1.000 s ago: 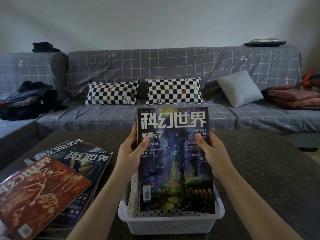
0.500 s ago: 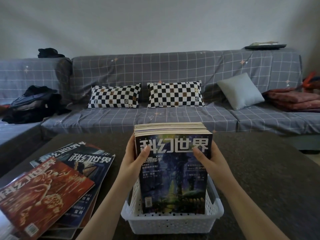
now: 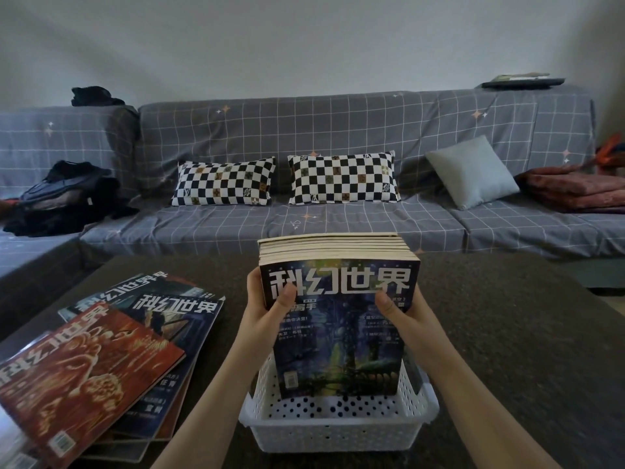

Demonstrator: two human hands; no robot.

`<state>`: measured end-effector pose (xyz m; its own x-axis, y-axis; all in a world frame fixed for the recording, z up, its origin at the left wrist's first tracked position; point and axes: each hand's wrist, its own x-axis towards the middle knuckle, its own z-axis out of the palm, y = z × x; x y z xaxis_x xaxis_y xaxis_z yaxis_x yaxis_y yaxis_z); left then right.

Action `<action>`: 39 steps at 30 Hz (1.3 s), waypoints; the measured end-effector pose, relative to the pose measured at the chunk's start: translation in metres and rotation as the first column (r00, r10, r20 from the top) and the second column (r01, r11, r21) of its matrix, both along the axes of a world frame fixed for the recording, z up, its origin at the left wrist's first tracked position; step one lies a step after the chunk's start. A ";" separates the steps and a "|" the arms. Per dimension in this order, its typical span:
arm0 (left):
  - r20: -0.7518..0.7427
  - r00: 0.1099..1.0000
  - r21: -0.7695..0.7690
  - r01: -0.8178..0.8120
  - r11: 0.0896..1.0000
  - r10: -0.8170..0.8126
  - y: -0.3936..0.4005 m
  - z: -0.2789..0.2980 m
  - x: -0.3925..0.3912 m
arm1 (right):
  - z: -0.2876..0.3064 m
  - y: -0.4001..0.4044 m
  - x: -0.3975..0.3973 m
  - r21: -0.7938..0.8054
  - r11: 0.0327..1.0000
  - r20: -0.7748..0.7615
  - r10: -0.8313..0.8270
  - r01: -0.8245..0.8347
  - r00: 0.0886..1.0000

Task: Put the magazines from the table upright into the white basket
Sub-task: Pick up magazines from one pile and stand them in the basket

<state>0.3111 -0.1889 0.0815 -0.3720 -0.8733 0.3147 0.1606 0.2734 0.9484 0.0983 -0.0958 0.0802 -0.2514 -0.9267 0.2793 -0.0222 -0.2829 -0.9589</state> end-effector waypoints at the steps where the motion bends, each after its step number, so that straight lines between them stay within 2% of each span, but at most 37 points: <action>1: 0.008 1.000 0.017 0.010 1.000 -0.010 -0.001 -0.001 0.000 | -0.002 0.000 -0.002 0.025 1.000 0.002 0.018 -0.018 1.000; 7: -0.050 0.997 0.192 0.062 0.980 -0.053 -0.009 -0.010 0.003 | -0.009 -0.006 -0.001 0.056 0.998 0.058 -0.005 0.002 0.998; 12: -0.022 0.999 0.275 0.030 0.961 -0.025 -0.015 -0.013 -0.001 | -0.015 -0.014 0.007 0.014 0.998 0.141 -0.055 0.053 0.989; 16: -0.031 0.999 0.271 0.028 0.962 -0.020 -0.023 -0.010 0.000 | -0.012 -0.019 0.009 -0.020 0.999 0.181 -0.040 0.044 0.983; 19: -0.005 1.000 0.262 0.019 0.965 -0.018 -0.029 -0.010 -0.001 | -0.012 -0.022 0.007 -0.027 0.998 0.138 -0.045 0.050 0.989; 24: 0.041 0.999 0.262 0.005 0.965 -0.016 -0.032 -0.015 -0.004 | -0.017 -0.023 0.005 0.012 0.998 0.061 -0.069 0.069 0.996; 34: 0.074 0.997 0.326 -0.003 0.945 -0.023 -0.030 -0.019 -0.005 | -0.026 -0.021 0.006 0.109 0.993 0.102 -0.046 0.034 0.994; 39: 0.075 0.996 0.337 0.010 0.941 -0.038 -0.030 -0.017 -0.003 | -0.021 -0.023 0.006 0.141 0.987 0.043 -0.078 0.071 0.996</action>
<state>0.3079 -0.2191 0.0641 -0.4061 -0.9134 -0.0272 0.0837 -0.0667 0.9943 0.1043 -0.1189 0.0593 -0.3315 -0.9338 0.1344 0.0090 -0.1456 -0.9893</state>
